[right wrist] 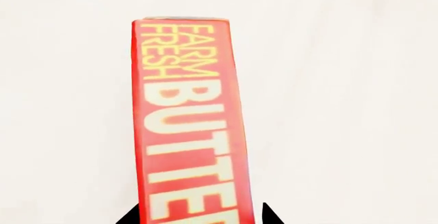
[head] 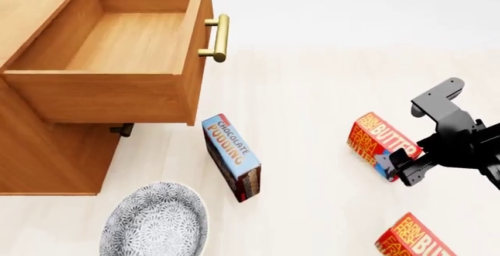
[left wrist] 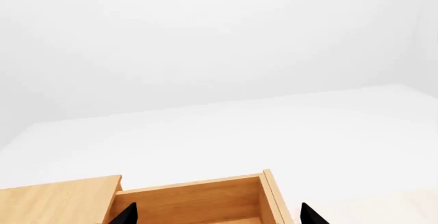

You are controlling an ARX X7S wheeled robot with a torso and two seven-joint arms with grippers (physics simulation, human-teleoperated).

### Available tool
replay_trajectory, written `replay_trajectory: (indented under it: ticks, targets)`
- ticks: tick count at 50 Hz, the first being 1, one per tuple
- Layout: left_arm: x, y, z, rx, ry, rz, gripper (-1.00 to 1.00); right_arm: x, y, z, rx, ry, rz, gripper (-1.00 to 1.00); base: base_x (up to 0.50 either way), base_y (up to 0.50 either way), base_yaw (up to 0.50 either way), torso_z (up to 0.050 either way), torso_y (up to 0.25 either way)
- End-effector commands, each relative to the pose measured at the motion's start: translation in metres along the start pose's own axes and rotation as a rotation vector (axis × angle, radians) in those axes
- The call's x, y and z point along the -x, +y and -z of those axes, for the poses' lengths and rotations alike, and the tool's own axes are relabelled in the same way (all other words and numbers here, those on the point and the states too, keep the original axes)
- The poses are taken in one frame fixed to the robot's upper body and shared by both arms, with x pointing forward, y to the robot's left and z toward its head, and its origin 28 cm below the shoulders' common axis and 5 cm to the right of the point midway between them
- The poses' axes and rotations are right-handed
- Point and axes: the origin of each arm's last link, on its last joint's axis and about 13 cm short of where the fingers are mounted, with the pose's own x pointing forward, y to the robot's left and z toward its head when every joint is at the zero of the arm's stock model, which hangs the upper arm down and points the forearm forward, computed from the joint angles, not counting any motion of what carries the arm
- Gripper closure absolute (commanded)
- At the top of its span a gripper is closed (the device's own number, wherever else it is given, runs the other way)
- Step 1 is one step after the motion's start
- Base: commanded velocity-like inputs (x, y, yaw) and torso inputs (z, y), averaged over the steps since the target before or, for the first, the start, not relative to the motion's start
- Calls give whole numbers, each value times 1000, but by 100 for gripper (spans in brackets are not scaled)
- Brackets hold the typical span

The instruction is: Put the butter at the front in the top drawer of the cabinet and close it.

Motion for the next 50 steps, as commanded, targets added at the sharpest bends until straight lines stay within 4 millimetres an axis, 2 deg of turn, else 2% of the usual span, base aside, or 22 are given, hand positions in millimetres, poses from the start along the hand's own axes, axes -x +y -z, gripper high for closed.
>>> replay_trajectory:
  ticks: [1, 17, 26, 33, 40, 50]
  targets:
    - [0, 0, 0, 7, 7, -2, -100, 3, -1, -3, 7, -16, -6, 100, 0, 0, 0, 0, 250]
    - [0, 0, 0, 10, 11, -1, -100, 2, 1, -5, 9, -17, -7, 100, 1, 0, 0, 0, 250]
    - [0, 0, 0, 14, 15, 6, -100, 10, 1, -14, 25, -52, 11, 100, 1, 0, 0, 0, 250]
    - [0, 0, 0, 19, 11, 24, -100, 31, -3, -27, 39, -99, 51, 100, 0, 0, 0, 0, 250]
    - [-1, 0, 0, 7, -14, 72, -100, 61, -4, -49, 79, -172, 99, 100, 0, 0, 0, 0, 250]
    - [-3, 2, -1, -83, -94, 192, -100, 96, 3, -63, 176, -263, 168, 100, 0, 0, 0, 0, 0]
